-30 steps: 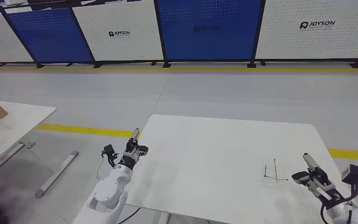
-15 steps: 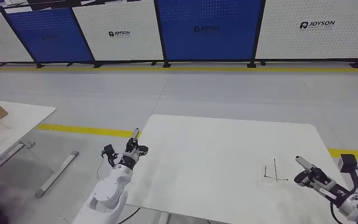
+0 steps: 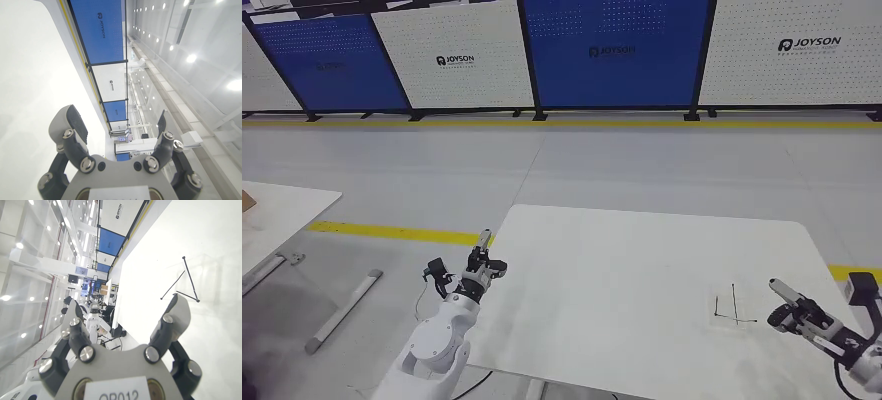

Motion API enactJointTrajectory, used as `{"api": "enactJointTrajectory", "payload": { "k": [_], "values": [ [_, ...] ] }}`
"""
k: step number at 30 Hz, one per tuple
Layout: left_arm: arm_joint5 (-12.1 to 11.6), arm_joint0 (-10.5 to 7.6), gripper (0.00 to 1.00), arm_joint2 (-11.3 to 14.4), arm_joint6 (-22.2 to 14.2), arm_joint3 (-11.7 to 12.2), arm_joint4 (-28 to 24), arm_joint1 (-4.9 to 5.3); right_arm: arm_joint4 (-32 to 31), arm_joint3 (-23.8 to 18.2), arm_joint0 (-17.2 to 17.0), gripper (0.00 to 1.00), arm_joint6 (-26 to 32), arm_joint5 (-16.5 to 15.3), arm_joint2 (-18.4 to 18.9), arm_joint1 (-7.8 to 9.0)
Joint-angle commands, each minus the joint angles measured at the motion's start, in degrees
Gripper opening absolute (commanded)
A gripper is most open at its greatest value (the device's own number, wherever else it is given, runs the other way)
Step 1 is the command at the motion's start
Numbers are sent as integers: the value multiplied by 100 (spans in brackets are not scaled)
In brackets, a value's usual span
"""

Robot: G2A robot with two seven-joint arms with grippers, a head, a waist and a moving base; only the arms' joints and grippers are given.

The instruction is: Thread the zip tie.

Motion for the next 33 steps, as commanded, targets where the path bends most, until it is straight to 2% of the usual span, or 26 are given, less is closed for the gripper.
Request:
{"api": "enactJointTrajectory", "payload": {
  "k": [1, 11, 15, 18, 20, 22, 24, 33],
  "values": [
    [0, 0, 100, 0, 0, 0, 0, 0, 0, 0, 0, 100, 0, 0, 0, 0],
    [0, 0, 100, 0, 0, 0, 0, 0, -111, -51, 71, 100, 146, 18, -3, 19],
    [0, 0, 100, 0, 0, 0, 0, 0, -541, 109, 508, 100, 1087, 65, -51, 135],
    [0, 0, 100, 0, 0, 0, 0, 0, -935, 267, 830, 100, 1821, -37, -209, 220],
    [0, 0, 100, 0, 0, 0, 0, 0, -986, 424, 1057, 100, 2148, -94, -283, 257],
    [0, 0, 100, 0, 0, 0, 0, 0, -1225, 481, 1204, 100, 2574, -274, -415, 307],
    [0, 0, 100, 0, 0, 0, 0, 0, -1302, 607, 1306, 100, 2505, -82, -424, 329],
    [0, 0, 100, 0, 0, 0, 0, 0, -1302, 607, 1306, 100, 2505, -82, -424, 329]
  ]
}}
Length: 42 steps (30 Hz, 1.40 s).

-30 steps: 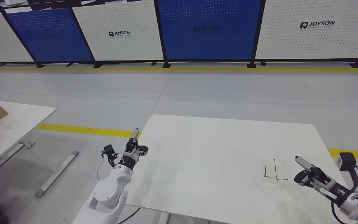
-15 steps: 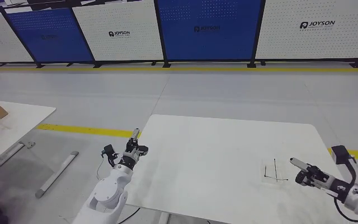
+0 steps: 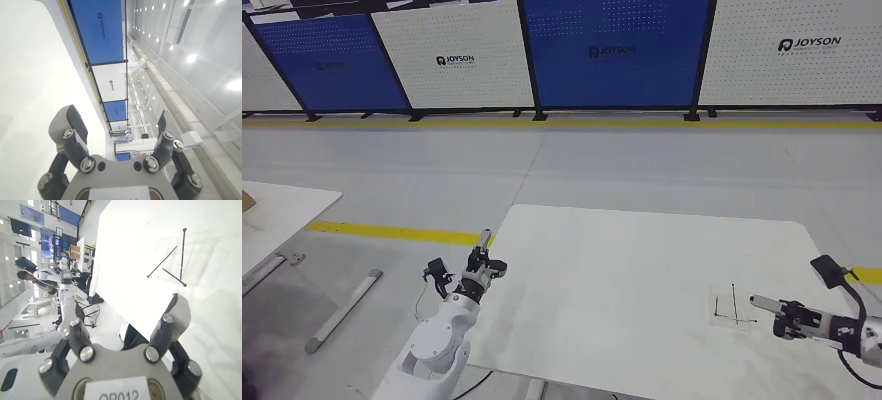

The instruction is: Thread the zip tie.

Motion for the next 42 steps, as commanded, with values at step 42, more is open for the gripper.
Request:
{"api": "enactJointTrajectory", "payload": {
  "k": [42],
  "values": [
    [0, 0, 100, 0, 0, 0, 0, 0, 840, 2084, 1924, 100, 103, 727, -2823, 1007]
  ]
}}
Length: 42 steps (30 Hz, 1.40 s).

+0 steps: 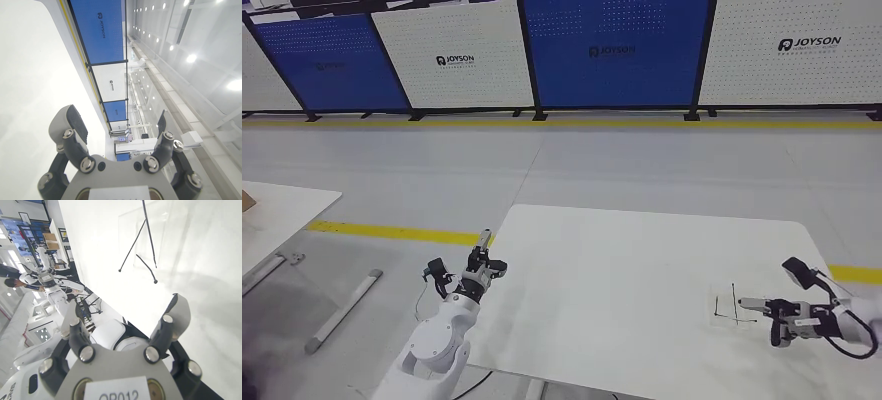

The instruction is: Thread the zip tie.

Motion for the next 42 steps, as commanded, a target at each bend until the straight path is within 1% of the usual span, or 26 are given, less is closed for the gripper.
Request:
{"api": "enactJointTrajectory", "payload": {
  "k": [1, 10, 11, 12, 13, 16, 17, 19, 20, 31, 34, 35, 36, 37, 38, 40, 41, 42],
  "values": [
    [0, 0, 100, 0, 0, 0, 0, 0, 14, 9, 21, 100, 0, 8, -36, 6],
    [0, 0, 100, 0, 0, 0, 0, 0, 14, 9, 21, 100, 0, 8, -36, 6],
    [0, 0, 100, 0, 0, 0, 0, 0, -53, 23, 29, 100, -98, 60, -22, 10],
    [0, 0, 100, 0, 0, 0, 0, 0, -184, -51, 28, 100, -301, 220, -15, 15],
    [0, 0, 100, 0, 0, 0, 0, 0, -243, -146, 18, 100, -327, 333, -26, 20],
    [0, 0, 100, 0, 0, 0, 0, 0, -639, -381, 82, 100, -353, 806, -91, 45],
    [0, 0, 100, 0, 0, 0, 0, 0, -798, -449, 104, 100, -402, 891, -136, 49],
    [0, 0, 100, 0, 0, 0, 0, 0, -846, -490, 141, 100, -263, 891, -220, 42],
    [0, 0, 100, 0, 0, 0, 0, 0, -846, -445, 184, 100, -126, 891, -268, 37],
    [0, 0, 100, 0, 0, 0, 0, 0, -846, -445, 184, 100, -126, 891, -268, 37],
    [0, 0, 100, 0, 0, 0, 0, 0, -1045, -479, 117, 100, -391, 891, -287, 44],
    [0, 0, 100, 0, 0, 0, 0, 0, -1054, -486, 107, 81, -417, 891, -278, 46],
    [0, 0, 100, 0, 0, 0, 0, 0, -1082, -493, 100, 46, -424, 891, -273, 50],
    [0, 0, 100, 0, 0, 0, 0, 0, -1112, -487, 99, 40, -418, 891, -269, 53],
    [0, 0, 100, 0, 0, 0, 0, 0, -1179, -465, 108, 40, -394, 891, -278, 56],
    [0, 0, 100, 0, 0, 0, 0, 0, -1257, -402, 141, 34, -395, 891, -304, 49],
    [0, 0, 100, 0, 0, 0, 0, 0, -1283, -360, 164, 28, -368, 891, -335, 38],
    [0, 0, 100, 0, 0, 0, 0, 0, -1294, -326, 188, 24, -355, 891, -355, 29]
  ]
}}
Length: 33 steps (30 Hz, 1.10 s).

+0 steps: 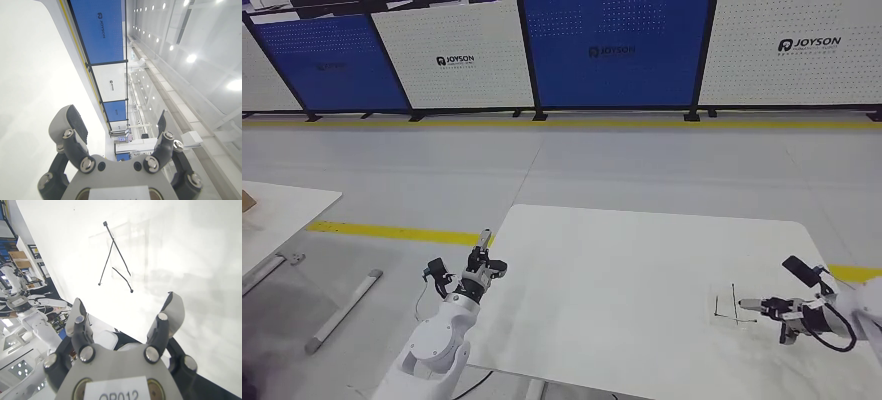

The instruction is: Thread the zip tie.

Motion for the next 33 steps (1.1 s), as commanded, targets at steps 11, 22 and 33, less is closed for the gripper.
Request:
{"api": "enactJointTrajectory", "payload": {
  "k": [11, 22, 33],
  "values": [
    [0, 0, 100, 0, 0, 0, 0, 0, -141, 353, 190, 18, 62, 0, -112, -97],
    [0, 0, 100, 0, 0, 0, 0, 0, -382, 476, 316, 18, 189, 0, -203, -199],
    [0, 0, 100, 0, 0, 0, 0, 0, -538, 636, 443, 20, 302, 0, -243, -321]
  ]
}}
